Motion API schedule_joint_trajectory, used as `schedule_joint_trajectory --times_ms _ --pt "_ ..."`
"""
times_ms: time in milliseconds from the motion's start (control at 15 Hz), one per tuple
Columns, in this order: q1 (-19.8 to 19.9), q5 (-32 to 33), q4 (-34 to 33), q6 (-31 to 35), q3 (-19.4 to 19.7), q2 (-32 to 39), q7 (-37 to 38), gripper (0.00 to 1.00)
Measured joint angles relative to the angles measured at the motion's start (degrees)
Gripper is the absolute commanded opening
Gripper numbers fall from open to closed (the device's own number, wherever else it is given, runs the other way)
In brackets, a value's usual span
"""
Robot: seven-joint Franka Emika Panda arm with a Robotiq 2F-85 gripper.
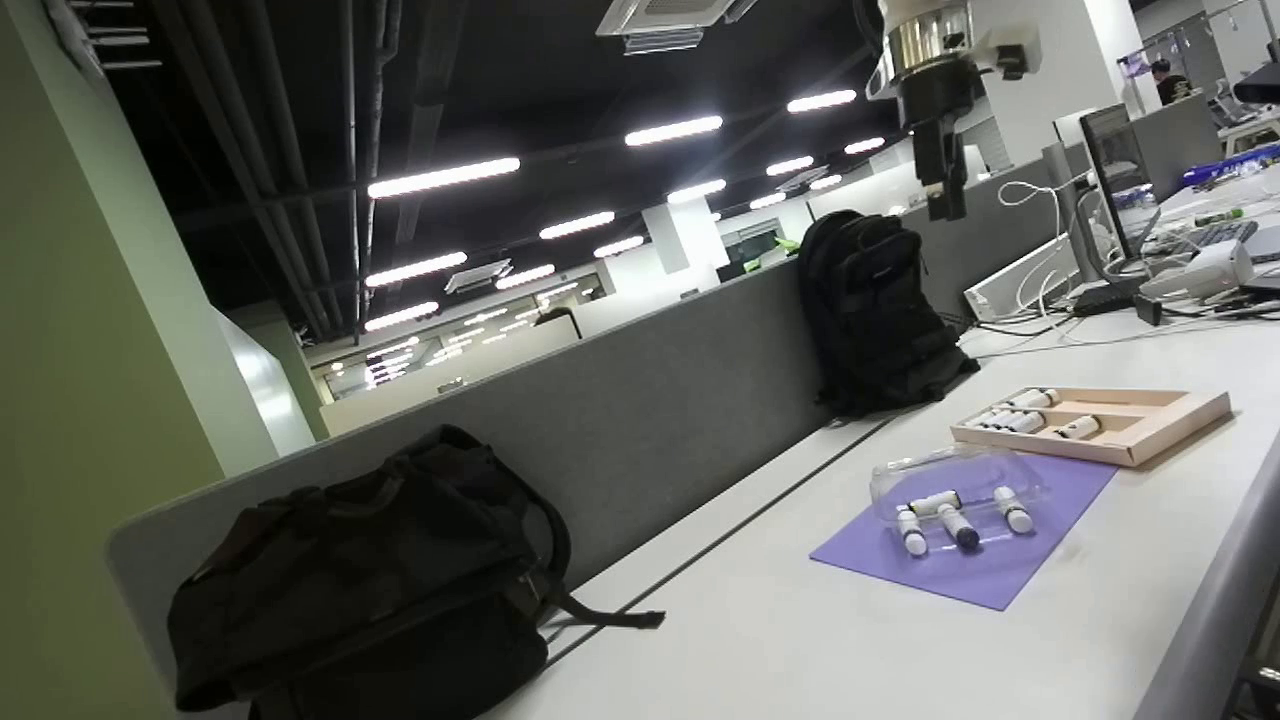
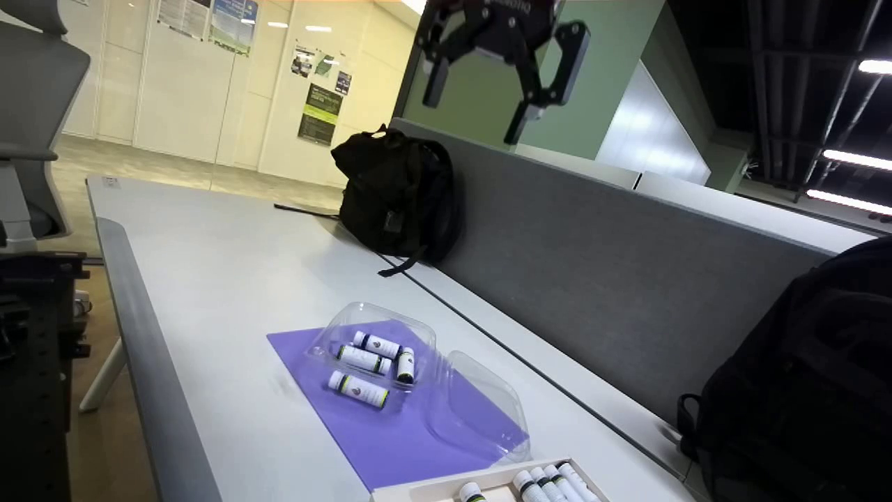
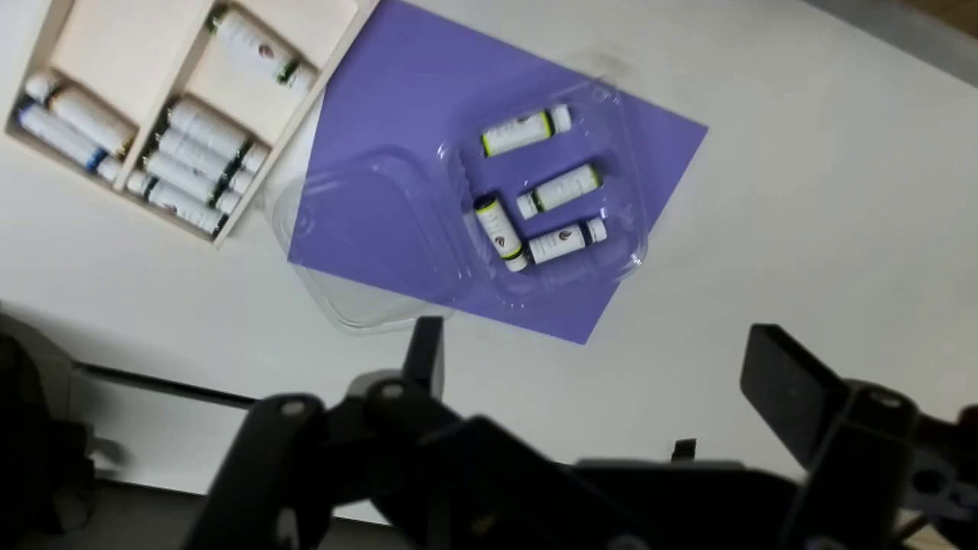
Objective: Move one bottle from the storage box to the tray
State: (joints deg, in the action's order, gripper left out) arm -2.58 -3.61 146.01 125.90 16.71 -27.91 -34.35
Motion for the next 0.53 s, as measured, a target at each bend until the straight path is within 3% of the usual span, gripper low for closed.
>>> schedule_joint_trajectory --times_ms 200,533 --pt "-4.77 -1.48 -2.63 9.26 0.26 10.77 -7.25 1.00" --pt "-5.65 -2.38 -10.65 8.71 -6.74 26.26 -16.53 1.00"
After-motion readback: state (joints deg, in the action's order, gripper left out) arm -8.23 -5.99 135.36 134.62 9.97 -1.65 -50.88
